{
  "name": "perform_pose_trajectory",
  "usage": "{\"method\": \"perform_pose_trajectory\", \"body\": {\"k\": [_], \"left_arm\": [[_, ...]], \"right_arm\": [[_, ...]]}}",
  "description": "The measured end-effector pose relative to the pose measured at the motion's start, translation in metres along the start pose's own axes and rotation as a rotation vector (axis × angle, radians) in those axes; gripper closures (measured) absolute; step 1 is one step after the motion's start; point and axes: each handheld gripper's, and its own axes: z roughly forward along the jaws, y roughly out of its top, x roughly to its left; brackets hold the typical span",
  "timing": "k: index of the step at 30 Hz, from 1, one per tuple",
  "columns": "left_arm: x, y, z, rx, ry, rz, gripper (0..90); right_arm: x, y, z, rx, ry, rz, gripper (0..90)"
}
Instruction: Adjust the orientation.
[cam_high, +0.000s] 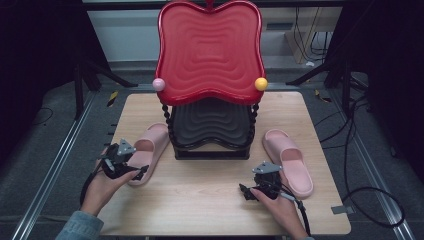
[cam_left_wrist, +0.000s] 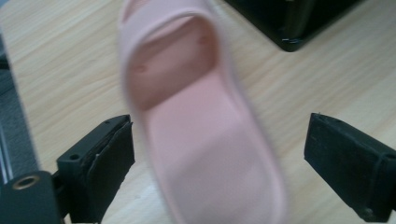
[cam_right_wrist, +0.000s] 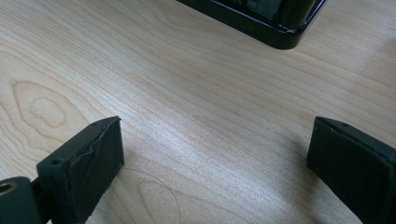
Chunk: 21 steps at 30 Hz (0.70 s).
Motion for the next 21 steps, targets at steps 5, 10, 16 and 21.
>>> {"method": "perform_pose_trajectory", "body": {"k": [5,10,16,21], "left_arm": [[0.019,0.006,0.002,0.043,0.010,-0.009,15.4],[0.038,0.017,0.009,0.109,0.015,-0.021,31.9],[0.049,0.023,0.025,0.171,0.008,-0.054,49.1],[0.055,0.027,0.039,0.152,-0.034,-0.123,61.3]], "right_arm": [[0.000,0.000,0.000,0.000,0.000,0.000,4.0],[0.000,0.000,0.000,0.000,0.000,0.000,4.0],[0.000,0.000,0.000,0.000,0.000,0.000,4.0],[0.000,0.000,0.000,-0.001,-0.002,-0.003,4.0]]}}
